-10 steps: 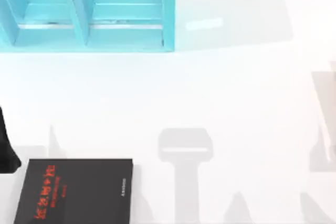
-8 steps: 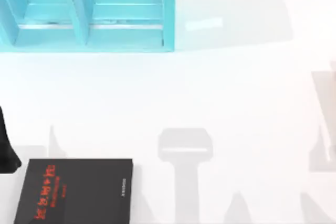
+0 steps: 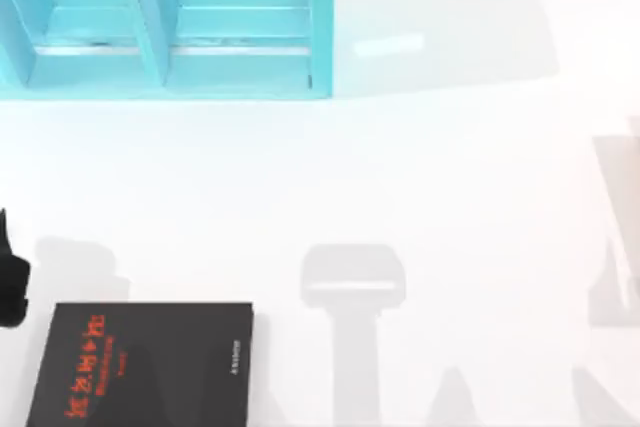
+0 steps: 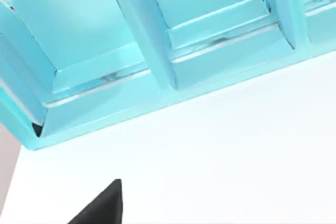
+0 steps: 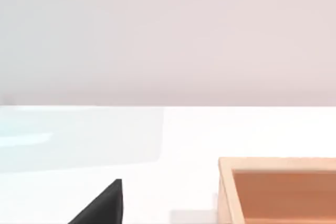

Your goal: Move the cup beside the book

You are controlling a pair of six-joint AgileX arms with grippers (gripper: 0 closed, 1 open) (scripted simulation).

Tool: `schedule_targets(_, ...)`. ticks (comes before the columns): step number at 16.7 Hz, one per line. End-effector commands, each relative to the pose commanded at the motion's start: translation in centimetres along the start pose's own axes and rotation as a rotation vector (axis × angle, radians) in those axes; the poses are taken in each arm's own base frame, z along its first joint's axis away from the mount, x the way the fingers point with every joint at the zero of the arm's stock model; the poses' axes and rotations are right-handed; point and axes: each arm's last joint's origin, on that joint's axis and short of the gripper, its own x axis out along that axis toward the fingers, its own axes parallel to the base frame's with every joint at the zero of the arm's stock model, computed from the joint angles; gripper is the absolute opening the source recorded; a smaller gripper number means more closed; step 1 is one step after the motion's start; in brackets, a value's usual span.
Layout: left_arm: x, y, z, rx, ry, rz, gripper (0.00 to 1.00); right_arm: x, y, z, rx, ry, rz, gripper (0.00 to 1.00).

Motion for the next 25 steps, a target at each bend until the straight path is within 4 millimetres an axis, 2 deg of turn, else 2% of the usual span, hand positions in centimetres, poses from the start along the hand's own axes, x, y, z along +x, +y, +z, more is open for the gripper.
schedule_targets(3,1.9,1.2,2.2,0.294,0.236,-0.104,1.0,0.0,0.0,0.0,0.0,0.0,0.0,1.0)
schedule_targets(6,5.0,2.6,3.5,0.588,0.472,-0.296,1.0,0.0,0.0,0.0,0.0,0.0,0.0,1.0)
schedule_targets(10,8.8,5.3,3.6,0.861,0.682,-0.617,1.0,0.0,0.0,0.0,0.0,0.0,0.0,1.0)
schedule_targets(13,10.4,8.0,3.2,0.965,0.749,-0.827,1.0,0.0,0.0,0.0,0.0,0.0,0.0,1.0)
schedule_targets(16,11.1,10.9,2.6,1.021,0.762,-0.989,1.0,0.0,0.0,0.0,0.0,0.0,0.0,1.0)
schedule_targets(20,10.5,14.4,2.1,1.049,0.744,-1.093,1.0,0.0,0.0,0.0,0.0,0.0,0.0,1.0)
schedule_targets(23,10.0,15.8,1.9,1.053,0.734,-1.114,1.0,0.0,0.0,0.0,0.0,0.0,0.0,1.0)
schedule_targets(25,9.9,16.0,1.9,1.054,0.733,-1.117,1.0,0.0,0.0,0.0,0.0,0.0,0.0,1.0)
